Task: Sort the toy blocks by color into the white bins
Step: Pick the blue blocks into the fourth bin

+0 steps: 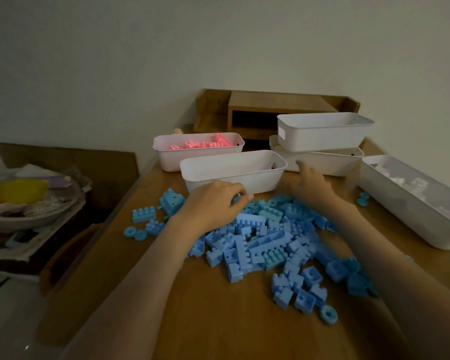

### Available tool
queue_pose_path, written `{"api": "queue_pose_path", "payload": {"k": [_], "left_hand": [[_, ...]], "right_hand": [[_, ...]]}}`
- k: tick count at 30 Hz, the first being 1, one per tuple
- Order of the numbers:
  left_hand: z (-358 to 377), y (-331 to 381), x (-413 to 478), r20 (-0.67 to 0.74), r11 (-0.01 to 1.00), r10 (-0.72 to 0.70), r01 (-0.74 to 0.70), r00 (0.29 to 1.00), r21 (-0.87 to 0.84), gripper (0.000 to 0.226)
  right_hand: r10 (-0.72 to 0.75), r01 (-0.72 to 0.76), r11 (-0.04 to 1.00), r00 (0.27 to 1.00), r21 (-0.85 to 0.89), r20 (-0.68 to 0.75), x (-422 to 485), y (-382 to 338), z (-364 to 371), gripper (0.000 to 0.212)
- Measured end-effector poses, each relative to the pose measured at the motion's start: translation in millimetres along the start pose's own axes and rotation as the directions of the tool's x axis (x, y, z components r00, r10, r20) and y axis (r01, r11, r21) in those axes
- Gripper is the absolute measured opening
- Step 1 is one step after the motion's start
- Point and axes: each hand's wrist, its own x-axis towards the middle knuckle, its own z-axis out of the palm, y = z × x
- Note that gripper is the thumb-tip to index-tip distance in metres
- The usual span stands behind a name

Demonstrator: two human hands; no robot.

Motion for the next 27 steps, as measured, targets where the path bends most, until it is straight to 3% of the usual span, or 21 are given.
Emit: {"api": "queue_pose_path", "payload": {"k": [3,6,11,14,16,20,24,27], "left_hand": [[0,-1,-1,0.099,0.999,0.023,-0.020,0.995,-0.026,0.045],[0,-2,-2,0.140,0.994,0.108,-0.107,0.984,-0.014,0.035],[0,1,-2,0.131,0.977,0.205,-0.194,0.970,-0.087,0.016],[-1,3,-3,0.041,0.960,0.257,-0.251,0.965,-0.121,0.018],[-3,3,-4,-0.040,0.953,0.263,-0.266,0.964,-0.147,0.015],[-7,0,-3,-0.211,0.944,0.292,-0.317,0.933,-0.092,0.015],[-5,-6,1,-0.398,0.968,0.242,-0.245,0.885,0.043,0.020],[-1,-13,5,-0.455,0.985,0.167,-0.133,0.875,0.106,0.016]], "right_hand": [[-0.048,0.082,0.988,0.968,-0.128,0.246,-6,5,1,0.048],[-0.182,0.198,0.979,0.952,-0.042,0.247,-21,-3,-7,0.035],[-0.301,0.310,0.951,0.918,0.004,0.260,-39,-7,-16,0.029],[-0.387,0.352,0.916,0.902,0.191,0.193,-46,-18,-29,0.012],[-0.442,0.379,0.890,0.854,0.254,0.276,-51,-27,-36,0.012],[-0.418,0.456,0.889,0.761,0.050,0.496,-61,-36,-33,0.023],[-0.373,0.473,0.880,0.753,-0.052,0.543,-65,-39,-29,0.028],[-0.358,0.458,0.888,0.751,-0.047,0.555,-66,-36,-29,0.023]]}}
